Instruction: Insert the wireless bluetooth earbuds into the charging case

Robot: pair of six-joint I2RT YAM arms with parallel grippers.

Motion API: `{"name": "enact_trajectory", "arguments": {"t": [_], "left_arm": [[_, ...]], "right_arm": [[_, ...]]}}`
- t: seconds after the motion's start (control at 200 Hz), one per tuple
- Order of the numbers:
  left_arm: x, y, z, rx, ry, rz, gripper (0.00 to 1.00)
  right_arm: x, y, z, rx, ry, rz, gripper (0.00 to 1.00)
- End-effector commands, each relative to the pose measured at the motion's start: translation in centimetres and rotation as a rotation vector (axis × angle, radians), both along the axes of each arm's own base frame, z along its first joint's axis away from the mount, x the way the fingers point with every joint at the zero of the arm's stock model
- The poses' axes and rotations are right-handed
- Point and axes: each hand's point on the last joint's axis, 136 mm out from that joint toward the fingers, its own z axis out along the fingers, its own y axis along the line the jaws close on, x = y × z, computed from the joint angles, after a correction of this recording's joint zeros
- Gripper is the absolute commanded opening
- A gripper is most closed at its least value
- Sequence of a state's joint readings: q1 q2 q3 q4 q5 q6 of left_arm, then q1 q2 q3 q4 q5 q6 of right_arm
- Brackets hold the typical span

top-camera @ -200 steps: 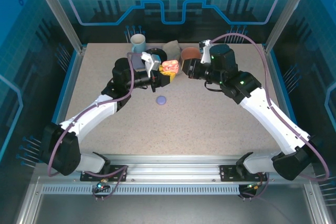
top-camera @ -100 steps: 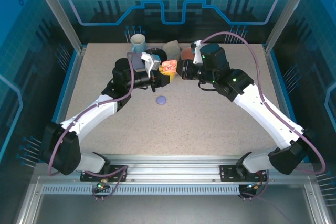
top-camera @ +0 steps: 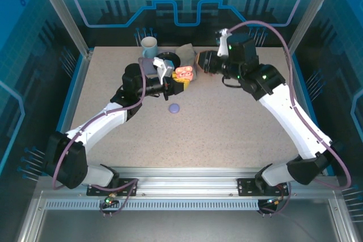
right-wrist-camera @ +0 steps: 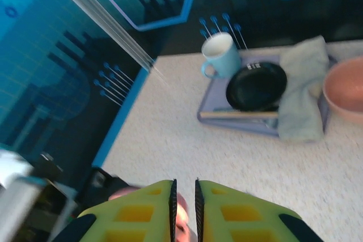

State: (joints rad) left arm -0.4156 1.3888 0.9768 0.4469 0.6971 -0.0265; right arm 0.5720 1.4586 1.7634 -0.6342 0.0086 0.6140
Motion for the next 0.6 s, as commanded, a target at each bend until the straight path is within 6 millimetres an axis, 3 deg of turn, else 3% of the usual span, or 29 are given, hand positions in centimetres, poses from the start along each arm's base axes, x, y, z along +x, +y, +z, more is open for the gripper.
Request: {"name": "enact_trajectory", "arguments": {"t": [0.0, 0.155, 0.335, 0.44, 0.595], "left_arm": [[-0.5, -0.5, -1.2, 0.024, -0.01, -0.041, 0.0], [-0.3, -0.8, -1.6, 0.032, -0.006, -0.057, 0.0], [-0.3, -1.0, -1.9, 0.043, -0.013, -0.074, 0.0], [0.0, -1.1, -2.1, 0.048, -0.01, -0.07, 0.0], [1.0, -1.1, -2.8, 0.055, 0.016, -0.036, 0.0]], "right_arm": [[0.6, 1.7, -2.0, -0.054, 0.106, 0.11, 0.21], [2.4, 3.8, -5.1, -0.095, 0.23, 0.165, 0.21], [3.6, 4.8, -7.6, -0.132, 0.307, 0.185, 0.2], [3.2, 5.2, -8.9, -0.148, 0.359, 0.211, 0.18], [1.0, 5.1, -9.2, -0.172, 0.359, 0.236, 0.17]]}}
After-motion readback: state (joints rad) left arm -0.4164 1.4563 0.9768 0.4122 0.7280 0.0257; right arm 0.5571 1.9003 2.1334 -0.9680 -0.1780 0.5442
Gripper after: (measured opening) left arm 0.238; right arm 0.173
